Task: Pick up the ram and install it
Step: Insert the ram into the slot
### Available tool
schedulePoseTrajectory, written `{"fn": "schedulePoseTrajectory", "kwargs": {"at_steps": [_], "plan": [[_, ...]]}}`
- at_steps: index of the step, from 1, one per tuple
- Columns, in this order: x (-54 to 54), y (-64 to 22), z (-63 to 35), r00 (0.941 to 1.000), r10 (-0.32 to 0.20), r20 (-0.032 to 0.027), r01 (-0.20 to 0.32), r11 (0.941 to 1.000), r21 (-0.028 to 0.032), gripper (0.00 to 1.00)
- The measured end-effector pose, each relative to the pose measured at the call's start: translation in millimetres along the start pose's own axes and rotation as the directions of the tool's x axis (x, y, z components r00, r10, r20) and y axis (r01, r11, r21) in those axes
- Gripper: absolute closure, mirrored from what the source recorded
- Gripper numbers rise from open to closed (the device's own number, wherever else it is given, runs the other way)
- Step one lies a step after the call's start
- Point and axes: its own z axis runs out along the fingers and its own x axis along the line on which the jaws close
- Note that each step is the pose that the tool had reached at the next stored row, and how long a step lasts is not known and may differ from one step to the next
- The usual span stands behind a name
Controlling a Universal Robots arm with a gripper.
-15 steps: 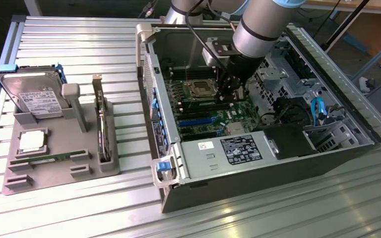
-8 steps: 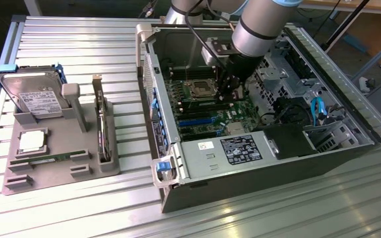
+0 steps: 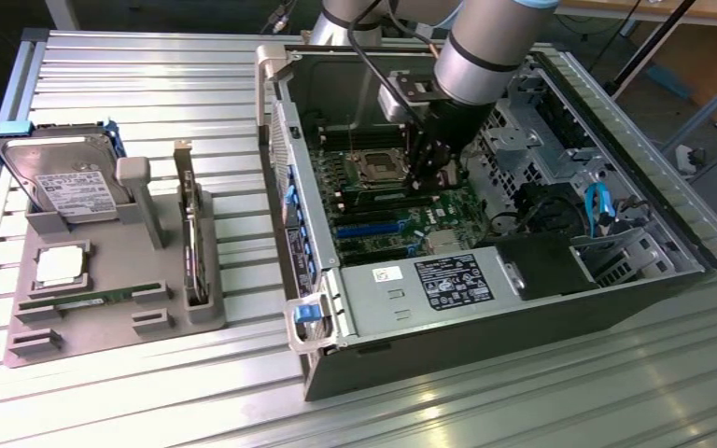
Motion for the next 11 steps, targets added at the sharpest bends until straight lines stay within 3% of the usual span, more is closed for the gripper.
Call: {"fn": "schedulePoseTrajectory", "kwargs": {"at_steps": [3, 11], "plan": [[-1.1, 0.0, 0.5, 1.0, 0.0, -0.0042, 0.0, 1.0, -0.0001, 0.87], [-6.5, 5.1, 1.6, 1.0, 0.003, -0.0041, -0.003, 1.0, 0.0, 0.87]]}}
